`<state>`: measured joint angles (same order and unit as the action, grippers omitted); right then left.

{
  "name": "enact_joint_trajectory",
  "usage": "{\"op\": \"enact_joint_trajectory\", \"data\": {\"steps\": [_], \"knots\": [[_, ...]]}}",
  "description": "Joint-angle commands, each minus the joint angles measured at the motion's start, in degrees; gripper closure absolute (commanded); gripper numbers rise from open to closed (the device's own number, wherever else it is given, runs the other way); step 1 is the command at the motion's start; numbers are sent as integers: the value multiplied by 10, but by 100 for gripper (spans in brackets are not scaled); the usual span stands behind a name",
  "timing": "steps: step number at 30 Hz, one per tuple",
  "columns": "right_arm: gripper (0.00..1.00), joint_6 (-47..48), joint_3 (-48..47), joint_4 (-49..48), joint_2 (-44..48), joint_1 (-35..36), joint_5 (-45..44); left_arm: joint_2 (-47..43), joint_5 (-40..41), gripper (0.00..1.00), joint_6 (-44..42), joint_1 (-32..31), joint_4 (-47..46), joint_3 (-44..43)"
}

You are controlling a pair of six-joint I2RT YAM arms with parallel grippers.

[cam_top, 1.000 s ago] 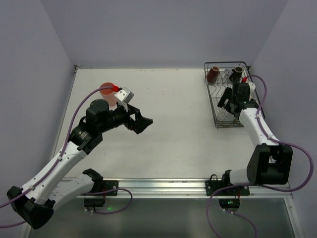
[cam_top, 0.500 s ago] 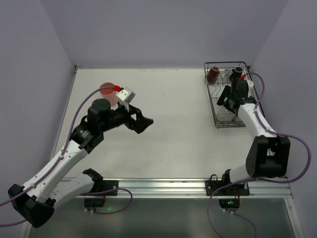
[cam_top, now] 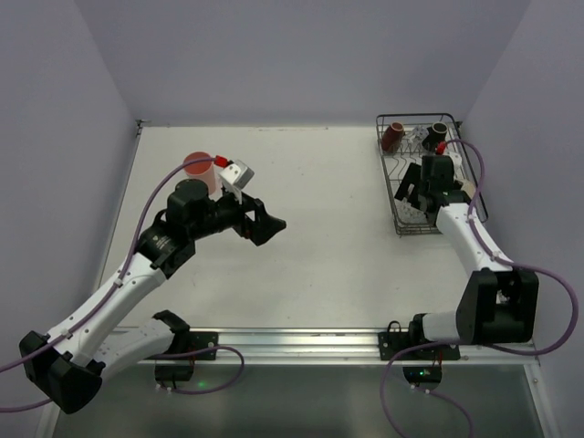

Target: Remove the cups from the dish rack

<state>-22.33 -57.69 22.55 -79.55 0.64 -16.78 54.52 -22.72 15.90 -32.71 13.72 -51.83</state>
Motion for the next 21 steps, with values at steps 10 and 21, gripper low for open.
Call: {"op": "enact_joint_trajectory", "data": {"steps": [10,21], "knots": [[46,0,-2,-114,145,16,12,35,-54,1,105,-2,-108,-4],[48,-52,-30,-116,201,15,67,195,-90,3,279,-40,-409,-13]]}}
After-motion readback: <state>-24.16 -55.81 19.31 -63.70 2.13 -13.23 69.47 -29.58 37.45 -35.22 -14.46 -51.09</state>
